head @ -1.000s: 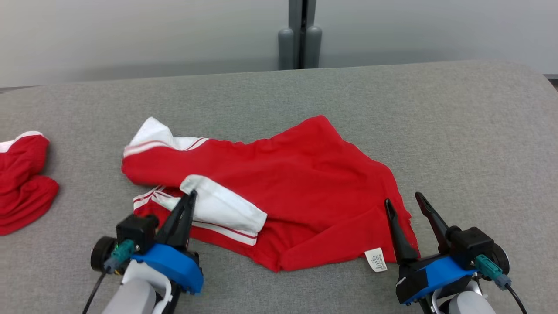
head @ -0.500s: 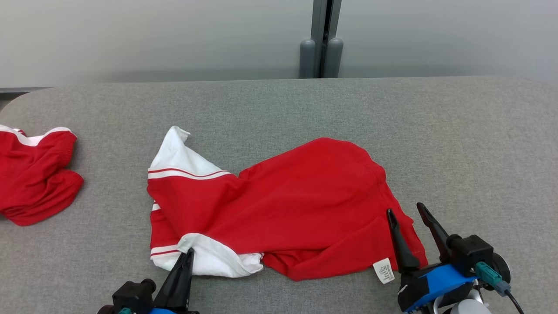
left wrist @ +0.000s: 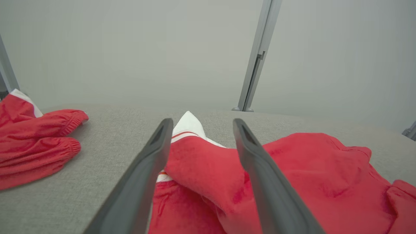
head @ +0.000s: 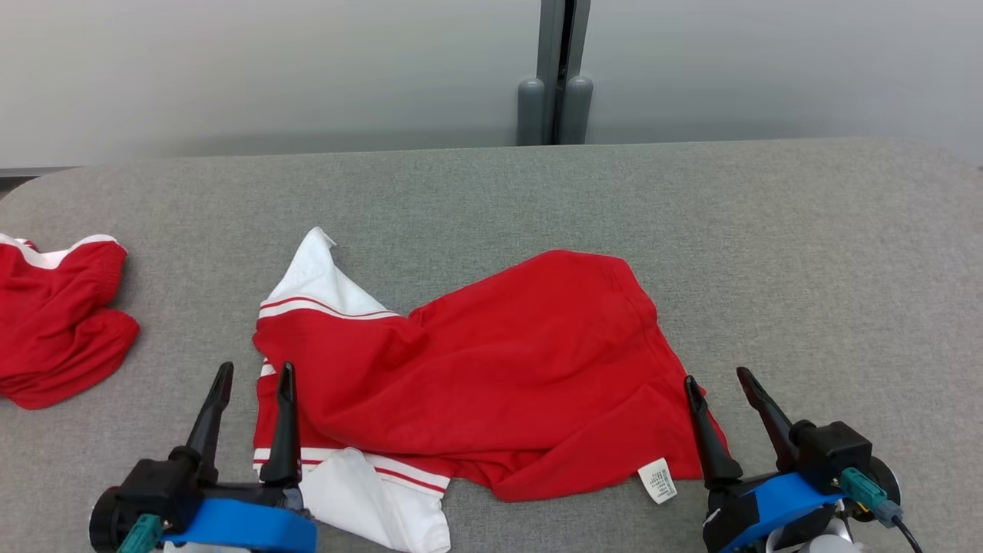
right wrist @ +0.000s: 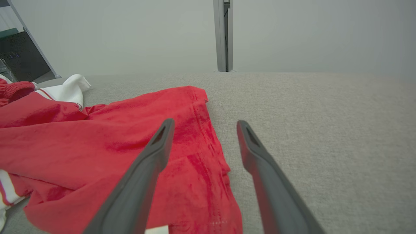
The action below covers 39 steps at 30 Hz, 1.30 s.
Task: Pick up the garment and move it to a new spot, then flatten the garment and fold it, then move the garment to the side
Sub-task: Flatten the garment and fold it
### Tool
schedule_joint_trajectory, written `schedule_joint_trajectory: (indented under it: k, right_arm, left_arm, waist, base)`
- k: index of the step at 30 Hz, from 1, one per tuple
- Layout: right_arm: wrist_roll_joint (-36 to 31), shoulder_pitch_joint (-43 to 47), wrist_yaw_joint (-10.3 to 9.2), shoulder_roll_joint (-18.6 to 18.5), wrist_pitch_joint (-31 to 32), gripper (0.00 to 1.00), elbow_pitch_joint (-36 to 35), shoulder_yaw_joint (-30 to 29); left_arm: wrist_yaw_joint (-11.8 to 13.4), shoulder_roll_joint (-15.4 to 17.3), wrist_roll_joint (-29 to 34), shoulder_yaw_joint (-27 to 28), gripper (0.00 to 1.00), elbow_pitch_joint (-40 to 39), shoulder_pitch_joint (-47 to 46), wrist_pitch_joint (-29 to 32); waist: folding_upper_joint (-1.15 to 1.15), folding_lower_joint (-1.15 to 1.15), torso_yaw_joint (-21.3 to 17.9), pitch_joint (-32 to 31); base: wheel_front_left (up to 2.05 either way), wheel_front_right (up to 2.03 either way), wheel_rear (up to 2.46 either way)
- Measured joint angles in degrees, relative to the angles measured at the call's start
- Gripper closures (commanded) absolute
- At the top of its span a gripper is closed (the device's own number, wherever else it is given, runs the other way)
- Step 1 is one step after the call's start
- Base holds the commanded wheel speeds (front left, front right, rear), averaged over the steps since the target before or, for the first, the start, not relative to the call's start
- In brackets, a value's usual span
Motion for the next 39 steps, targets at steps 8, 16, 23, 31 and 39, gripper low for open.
schedule_joint_trajectory:
  k: [8, 16, 23, 31, 39]
  right_arm:
    - [0.35, -0.07, 0.00, 0.00, 0.00, 0.00, 0.34, 0.49]
    - [0.67, -0.18, 0.00, -0.01, 0.00, 0.00, 0.34, 0.02]
    - [0.75, -0.23, 0.00, 0.00, 0.00, 0.00, 0.25, 0.18]
    - [1.23, -1.93, 0.00, 0.00, 0.00, 0.00, 0.52, 1.45]
    - [1.05, -1.92, 0.00, 0.00, 0.00, 0.00, 0.53, 0.92]
  left_arm:
    - [0.00, 1.09, 0.44, 1.01, 0.00, 4.00, -4.61, 0.00]
    - [0.00, 0.37, -0.67, 0.18, 0.00, 12.04, -5.65, 0.00]
    - [0.00, 0.23, -2.88, -3.08, 0.00, 19.49, -7.00, -0.01]
    - [0.00, 1.21, -6.83, -9.76, 0.88, 27.70, -12.76, 0.00]
    - [0.00, 2.52, -8.31, -11.96, 1.00, 26.13, -20.35, 0.00]
  waist:
    - [0.00, 0.00, -2.00, 0.40]
    - [0.01, 0.00, -3.44, 1.19]
    - [0.01, 0.00, -3.03, 1.87]
    - [0.01, 0.00, -3.78, 2.91]
    - [0.01, 0.00, -4.57, 3.68]
  base:
    - [0.00, 0.00, 0.00]
    - [0.00, 0.00, 0.00]
    - [0.00, 0.00, 0.00]
    - [0.00, 0.00, 0.00]
    - [0.00, 0.00, 0.00]
